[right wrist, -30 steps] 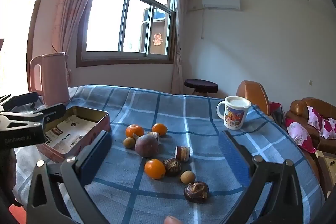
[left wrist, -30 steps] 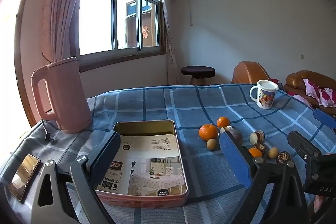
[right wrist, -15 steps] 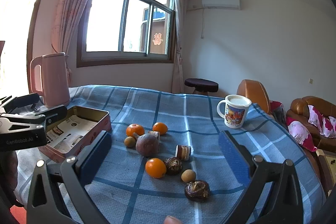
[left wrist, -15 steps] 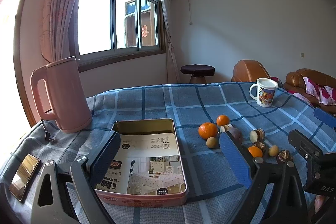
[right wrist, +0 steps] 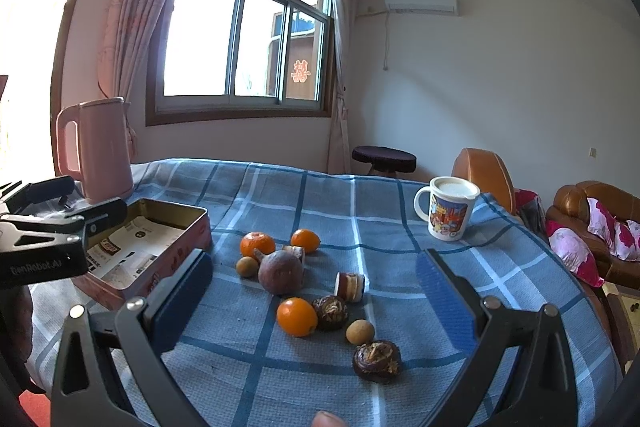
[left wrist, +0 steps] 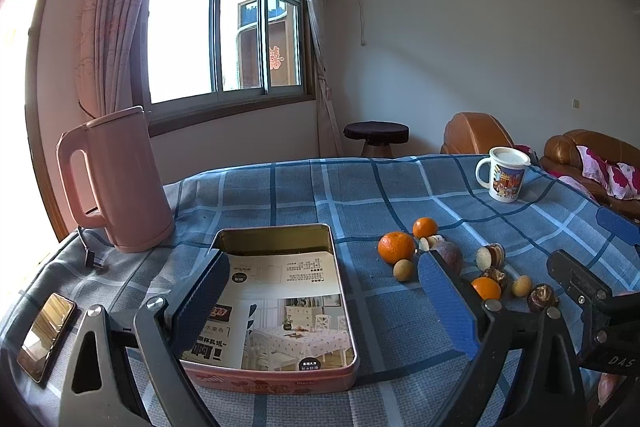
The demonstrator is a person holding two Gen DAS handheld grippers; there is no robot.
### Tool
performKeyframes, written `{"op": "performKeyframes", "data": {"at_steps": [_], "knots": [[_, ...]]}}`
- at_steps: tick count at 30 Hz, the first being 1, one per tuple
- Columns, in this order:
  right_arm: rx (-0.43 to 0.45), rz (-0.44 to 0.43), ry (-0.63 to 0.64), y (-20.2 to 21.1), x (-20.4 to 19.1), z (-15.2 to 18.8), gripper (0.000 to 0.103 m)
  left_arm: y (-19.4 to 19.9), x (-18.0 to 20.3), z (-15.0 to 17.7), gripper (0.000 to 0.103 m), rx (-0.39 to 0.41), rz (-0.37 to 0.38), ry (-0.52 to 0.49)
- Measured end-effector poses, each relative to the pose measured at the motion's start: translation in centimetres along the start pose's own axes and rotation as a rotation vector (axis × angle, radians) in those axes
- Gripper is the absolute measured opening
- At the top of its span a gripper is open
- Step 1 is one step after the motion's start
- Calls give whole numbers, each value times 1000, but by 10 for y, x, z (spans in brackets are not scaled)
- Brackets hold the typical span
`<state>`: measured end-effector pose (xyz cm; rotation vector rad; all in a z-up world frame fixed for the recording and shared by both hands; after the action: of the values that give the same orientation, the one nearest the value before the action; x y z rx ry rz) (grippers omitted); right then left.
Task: Organize fruits
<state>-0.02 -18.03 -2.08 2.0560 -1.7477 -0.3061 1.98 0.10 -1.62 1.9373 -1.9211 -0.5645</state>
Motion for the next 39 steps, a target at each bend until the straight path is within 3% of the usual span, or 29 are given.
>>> {"op": "performKeyframes", "data": {"at_steps": [39], "knots": [[-56, -9, -17, -16, 6, 10, 103, -14, 11, 10, 96, -49, 13, -35]]}}
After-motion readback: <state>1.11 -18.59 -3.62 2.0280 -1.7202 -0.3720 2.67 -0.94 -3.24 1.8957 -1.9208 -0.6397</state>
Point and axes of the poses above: each gripper's, at about its wrist camera, not at the fingertips, and y roughly against the way its jaws point, x to its right, z to its underside, the point moved 2 cm from there along -y, roughly the way its jaws point, and after that the axes turned 10 degrees about -x, right-handed, at the moved point
